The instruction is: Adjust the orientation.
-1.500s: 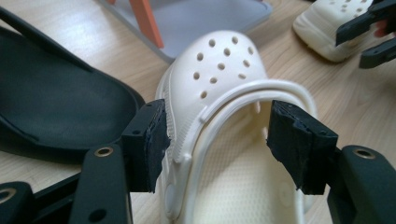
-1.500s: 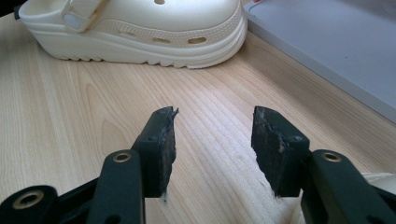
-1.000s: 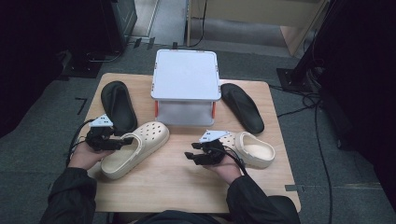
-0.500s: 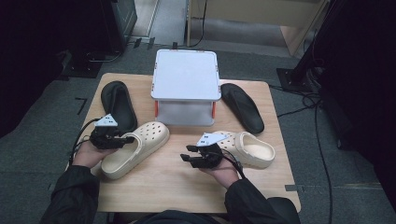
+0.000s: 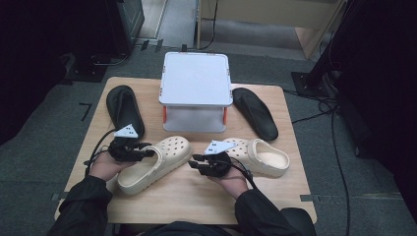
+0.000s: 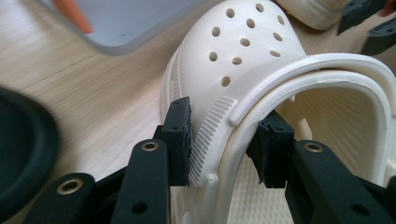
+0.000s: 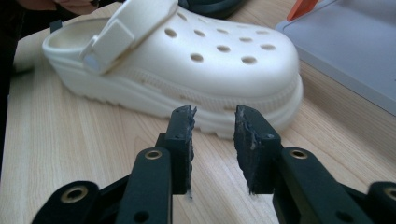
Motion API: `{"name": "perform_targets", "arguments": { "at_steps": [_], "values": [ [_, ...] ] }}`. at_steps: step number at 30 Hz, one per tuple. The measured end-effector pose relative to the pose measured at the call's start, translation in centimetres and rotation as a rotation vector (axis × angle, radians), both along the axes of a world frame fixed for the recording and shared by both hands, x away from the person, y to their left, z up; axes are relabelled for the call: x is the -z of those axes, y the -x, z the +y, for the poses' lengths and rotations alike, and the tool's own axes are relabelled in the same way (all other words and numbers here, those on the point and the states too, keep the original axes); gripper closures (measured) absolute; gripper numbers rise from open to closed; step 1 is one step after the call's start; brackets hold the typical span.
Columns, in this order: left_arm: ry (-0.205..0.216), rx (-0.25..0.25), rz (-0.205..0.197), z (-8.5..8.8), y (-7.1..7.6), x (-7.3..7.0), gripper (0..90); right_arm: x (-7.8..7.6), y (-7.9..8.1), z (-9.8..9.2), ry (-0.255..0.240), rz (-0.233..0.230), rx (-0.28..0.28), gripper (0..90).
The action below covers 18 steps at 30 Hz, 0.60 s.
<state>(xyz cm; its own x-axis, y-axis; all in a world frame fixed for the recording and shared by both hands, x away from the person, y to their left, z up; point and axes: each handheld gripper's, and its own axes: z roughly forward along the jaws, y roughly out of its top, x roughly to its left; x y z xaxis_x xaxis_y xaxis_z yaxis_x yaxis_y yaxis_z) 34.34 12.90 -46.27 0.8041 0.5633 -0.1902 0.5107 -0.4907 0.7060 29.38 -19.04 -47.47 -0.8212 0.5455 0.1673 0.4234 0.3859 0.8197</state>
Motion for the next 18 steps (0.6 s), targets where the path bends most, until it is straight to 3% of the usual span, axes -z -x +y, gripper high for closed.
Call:
{"name": "perform_targets", "arguments": {
  "at_steps": [4, 8, 11, 18],
  "values": [
    [0.007, 0.005, 0.022, -1.4, 0.3, 0.0, 61.5, 0.1, 0.0, 0.3, -0.004, 0.011, 0.009, 72.1],
    [0.02, 0.02, 0.039, -2.0, 0.4, 0.0, 59.6, 0.7, 0.1, 1.0, 0.034, 0.019, 0.006, 74.9],
    [0.03, 0.014, 0.051, -2.1, 0.4, 0.0, 58.9, 1.0, -0.2, 1.2, 0.06, 0.02, 0.019, 75.2],
    [0.077, 0.015, 0.102, -1.9, 0.2, 0.1, 54.1, 1.4, -1.0, 1.1, 0.058, 0.015, 0.051, 77.4]
  ]
}}
